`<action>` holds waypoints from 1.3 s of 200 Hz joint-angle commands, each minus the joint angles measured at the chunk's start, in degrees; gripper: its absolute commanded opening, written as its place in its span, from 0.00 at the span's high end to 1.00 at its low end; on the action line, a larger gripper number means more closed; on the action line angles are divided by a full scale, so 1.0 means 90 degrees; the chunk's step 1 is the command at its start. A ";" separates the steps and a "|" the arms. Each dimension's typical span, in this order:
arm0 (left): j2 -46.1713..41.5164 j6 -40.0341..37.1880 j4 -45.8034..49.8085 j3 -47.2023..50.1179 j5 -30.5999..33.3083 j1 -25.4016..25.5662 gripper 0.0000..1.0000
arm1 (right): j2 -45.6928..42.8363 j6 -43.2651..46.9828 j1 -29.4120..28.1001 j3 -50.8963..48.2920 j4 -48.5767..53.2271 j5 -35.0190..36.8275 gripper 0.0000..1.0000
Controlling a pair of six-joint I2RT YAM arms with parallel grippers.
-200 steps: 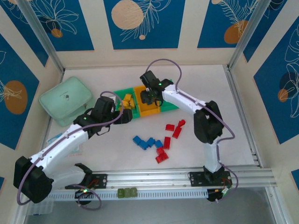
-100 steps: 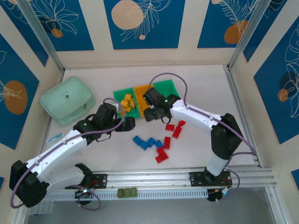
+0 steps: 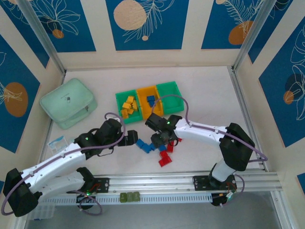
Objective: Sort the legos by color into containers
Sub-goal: Pick up the lego from the bottom-center of the table.
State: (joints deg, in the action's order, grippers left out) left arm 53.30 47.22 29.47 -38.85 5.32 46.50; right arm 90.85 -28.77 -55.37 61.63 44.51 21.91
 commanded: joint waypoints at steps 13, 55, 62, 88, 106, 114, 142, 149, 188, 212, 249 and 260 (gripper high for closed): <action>-0.0088 0.0324 -0.0017 0.0181 0.0187 0.0165 0.01 | -0.0036 0.0001 -0.0175 -0.0209 0.0136 -0.0339 0.38; -0.0082 0.0378 -0.0016 0.0195 0.0266 0.0229 0.01 | 0.0251 0.0120 -0.0306 -0.0186 0.0053 -0.0259 0.40; -0.0092 0.0379 0.0014 0.0193 0.0285 0.0225 0.01 | 0.0303 0.0139 -0.0312 -0.0168 0.0048 -0.0224 0.41; -0.0102 0.0383 0.0017 0.0193 0.0310 0.0228 0.01 | 0.0478 0.0218 -0.0311 -0.0098 0.0010 -0.0150 0.43; -0.0088 0.0378 0.0014 0.0205 0.0328 0.0230 0.01 | 0.0565 0.0253 -0.0305 -0.0074 -0.0070 -0.0126 0.44; -0.0081 0.0378 0.0009 0.0205 0.0327 0.0225 0.01 | 0.0623 0.0258 -0.0304 -0.0043 -0.0090 -0.0092 0.45; -0.0067 0.0378 -0.0004 0.0206 0.0326 0.0224 0.01 | 0.0781 0.0304 -0.0303 0.0025 -0.0146 -0.0030 0.48; -0.0068 0.0368 -0.0012 0.0204 0.0336 0.0226 0.01 | 0.0818 0.0316 -0.0299 0.0033 -0.0177 -0.0043 0.49; -0.0024 0.0339 -0.0013 0.0185 0.0346 0.0226 0.01 | 0.0888 0.0346 -0.0279 0.0113 -0.0212 -0.0056 0.58; 0.0013 0.0303 -0.0024 0.0147 0.0336 0.0229 0.01 | 0.0786 0.0346 -0.0246 0.0154 -0.0180 -0.0063 0.61; 0.0032 0.0110 0.0105 -0.0056 0.0448 0.0226 0.01 | 0.0375 0.0369 -0.0076 0.0334 -0.0009 -0.0092 0.63; 0.0034 0.0030 0.0183 -0.0141 0.0523 0.0224 0.01 | 0.0239 0.0392 0.0030 0.0428 0.0047 -0.0100 0.63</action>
State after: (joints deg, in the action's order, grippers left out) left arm 53.47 49.21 29.50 -37.63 7.90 47.94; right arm 96.95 -25.91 -56.80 62.81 43.11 21.17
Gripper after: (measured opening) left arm 0.993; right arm 0.372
